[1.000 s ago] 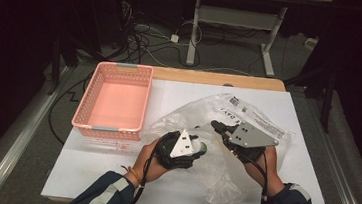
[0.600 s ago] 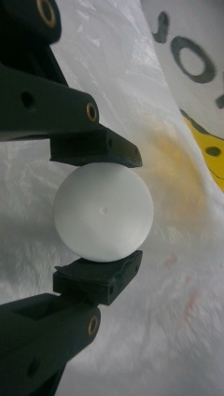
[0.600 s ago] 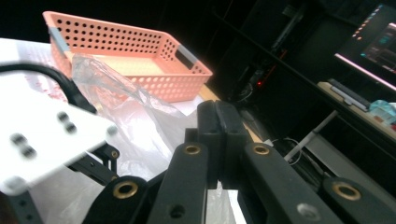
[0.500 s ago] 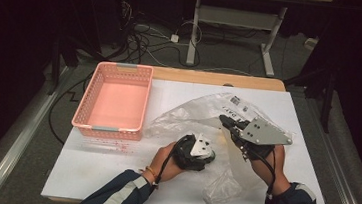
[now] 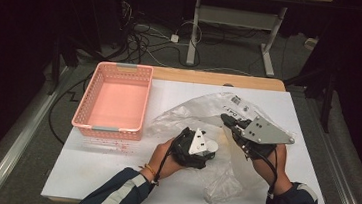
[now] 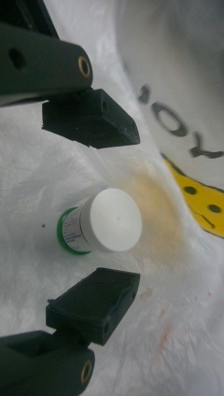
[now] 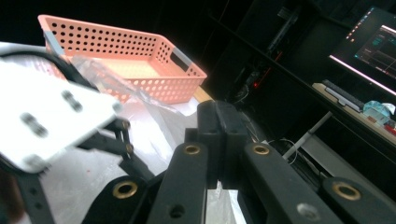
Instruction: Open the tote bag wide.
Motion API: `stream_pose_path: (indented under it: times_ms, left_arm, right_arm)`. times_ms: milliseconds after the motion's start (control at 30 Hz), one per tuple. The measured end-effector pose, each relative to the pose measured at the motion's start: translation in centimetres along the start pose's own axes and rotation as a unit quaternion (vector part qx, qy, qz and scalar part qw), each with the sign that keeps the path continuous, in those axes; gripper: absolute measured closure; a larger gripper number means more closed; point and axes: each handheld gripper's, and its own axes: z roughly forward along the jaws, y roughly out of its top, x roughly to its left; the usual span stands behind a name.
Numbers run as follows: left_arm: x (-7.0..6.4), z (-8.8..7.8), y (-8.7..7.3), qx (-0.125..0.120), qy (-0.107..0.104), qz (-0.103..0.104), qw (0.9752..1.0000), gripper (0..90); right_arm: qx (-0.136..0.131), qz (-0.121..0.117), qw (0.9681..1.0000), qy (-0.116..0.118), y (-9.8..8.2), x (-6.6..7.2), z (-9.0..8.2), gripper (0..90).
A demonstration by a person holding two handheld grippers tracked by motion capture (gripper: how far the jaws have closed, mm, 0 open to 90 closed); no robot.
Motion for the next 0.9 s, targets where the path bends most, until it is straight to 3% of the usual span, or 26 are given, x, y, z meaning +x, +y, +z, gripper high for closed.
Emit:
stream_pose_path:
  times_ms: [167, 233, 367, 467, 533, 700, 767, 833, 900]
  left_arm:
    - [0.0, -3.2, 0.0, -0.021, 0.015, 0.013, 0.9996, 26.4]
    - [0.2, -4.8, 0.0, -0.027, 0.034, 0.023, 0.9988, 26.3]
    - [0.7, -8.4, -0.3, -0.048, 0.071, 0.022, 0.9961, 23.2]
    - [1.6, -10.6, -1.7, -0.055, 0.098, -0.003, 0.9937, 22.4]
    - [2.1, -11.4, -3.0, -0.044, 0.108, -0.020, 0.9930, 20.9]
    - [2.7, -11.7, -5.9, 0.000, 0.118, -0.036, 0.9924, 17.6]
    - [2.9, -11.8, -6.7, 0.007, 0.134, -0.040, 0.9901, 17.6]
    - [3.4, -12.1, -7.2, -0.002, 0.135, -0.062, 0.9888, 17.5]
    - [3.9, -12.0, -7.4, -0.008, 0.120, -0.081, 0.9895, 17.5]
  right_arm:
    - [0.004, 0.000, 1.0000, 0.007, -0.2, 0.1, 0.0, 90.0]
    - [0.006, -0.001, 0.9999, 0.009, -0.3, 0.3, 0.0, 90.0]
    - [0.012, -0.001, 0.9999, 0.012, -0.6, 0.4, 0.0, 90.0]
    - [0.016, 0.001, 0.9998, 0.016, -0.8, 0.4, 0.0, 90.0]
    - [0.021, 0.000, 0.9996, 0.021, -1.0, 0.4, 0.1, 90.0]
    - [0.032, -0.001, 0.9992, 0.024, -1.4, 0.6, 0.3, 90.0]
    - [0.033, -0.003, 0.9992, 0.024, -1.4, 0.5, 0.3, 90.0]
    - [0.034, -0.003, 0.9991, 0.023, -1.4, 0.4, 0.2, 90.0]
    - [0.035, -0.002, 0.9992, 0.021, -1.5, 0.2, 0.0, 90.0]
